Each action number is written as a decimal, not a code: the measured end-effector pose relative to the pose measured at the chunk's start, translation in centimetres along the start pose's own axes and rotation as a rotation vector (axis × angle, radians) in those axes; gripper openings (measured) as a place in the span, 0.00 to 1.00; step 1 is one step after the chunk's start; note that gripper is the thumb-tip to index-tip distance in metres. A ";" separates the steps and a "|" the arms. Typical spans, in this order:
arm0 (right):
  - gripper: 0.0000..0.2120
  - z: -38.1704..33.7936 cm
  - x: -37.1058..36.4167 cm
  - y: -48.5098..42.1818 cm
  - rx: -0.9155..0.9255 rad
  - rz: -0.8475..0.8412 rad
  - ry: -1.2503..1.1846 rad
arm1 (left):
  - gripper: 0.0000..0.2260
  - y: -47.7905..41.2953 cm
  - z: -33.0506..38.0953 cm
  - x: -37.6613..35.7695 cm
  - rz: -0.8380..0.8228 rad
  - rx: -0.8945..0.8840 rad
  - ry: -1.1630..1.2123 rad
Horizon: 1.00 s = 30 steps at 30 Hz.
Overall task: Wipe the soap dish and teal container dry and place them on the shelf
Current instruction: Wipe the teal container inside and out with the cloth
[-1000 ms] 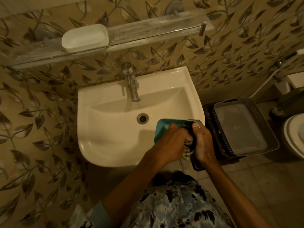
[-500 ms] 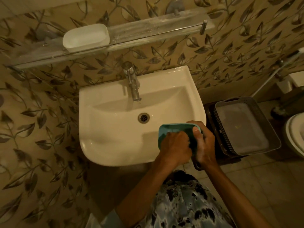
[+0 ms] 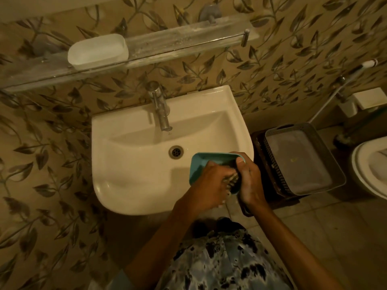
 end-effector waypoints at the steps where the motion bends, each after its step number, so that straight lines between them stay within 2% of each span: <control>1: 0.20 0.2 -0.1 0.3 -0.013 -0.001 -0.011 | 0.16 0.0 -0.8 -0.5 -0.033 0.029 -0.151; 4: 0.21 0.8 -0.1 1.0 -0.042 0.016 -0.037 | 0.19 0.2 -3.0 -0.1 0.057 0.157 -0.653; 6: 0.21 0.5 -0.2 1.1 -0.017 0.020 -0.005 | 0.17 0.9 -3.4 0.7 0.177 0.228 -0.709; 8: 0.20 0.3 -0.3 1.2 -0.006 0.019 0.002 | 0.16 1.4 -3.2 0.9 0.213 0.253 -0.634; 9: 0.19 0.2 -0.2 1.2 -0.004 0.023 -0.011 | 0.16 1.5 -2.9 1.1 0.209 0.252 -0.551; 12: 0.16 -0.2 0.4 0.5 0.038 0.034 -0.018 | 0.11 1.6 -1.5 3.3 0.217 0.251 -0.083; 15: 0.15 -0.9 1.4 -0.7 0.057 0.052 0.007 | 0.07 2.1 -0.9 7.6 0.388 0.212 0.208; 18: 0.16 -1.5 1.9 -1.8 0.080 0.064 0.015 | 0.10 3.6 -1.4 10.7 0.588 0.184 0.622; 20: 0.15 -2.0 1.8 -2.1 0.090 0.054 0.010 | 0.08 4.1 -1.7 11.3 0.622 0.133 0.898; 21: 0.14 -2.2 1.7 -2.2 0.095 0.050 0.011 | 0.08 4.3 -1.5 11.3 0.623 0.086 0.910; 23: 0.14 -2.7 1.3 -2.2 0.105 0.036 0.019 | 0.08 5.1 -0.6 10.9 0.627 -0.027 0.675; 25: 0.15 -3.5 0.6 -2.1 0.119 0.014 0.018 | 0.12 5.4 0.2 9.1 0.571 -0.112 0.301; 26: 0.15 -4.0 0.2 -2.0 0.141 0.000 0.010 | 0.15 5.2 0.2 7.6 0.490 -0.096 0.114; 28: 0.13 -5.1 -0.5 -1.7 0.214 -0.018 0.023 | 0.20 4.6 -0.8 4.5 0.312 0.053 -0.230; 30: 0.14 -5.9 -0.8 -1.4 0.287 -0.026 0.055 | 0.21 4.6 -1.2 3.4 0.279 0.140 -0.421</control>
Point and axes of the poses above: each hand's wrist, its own y-axis away from the middle knuckle, its own x-axis out of the back of the hand, z = x × y, the point moved 6 cm from there along -y, towards the middle knuckle, and after that the axes turned 14 degrees about y, right-handed, at the moved point
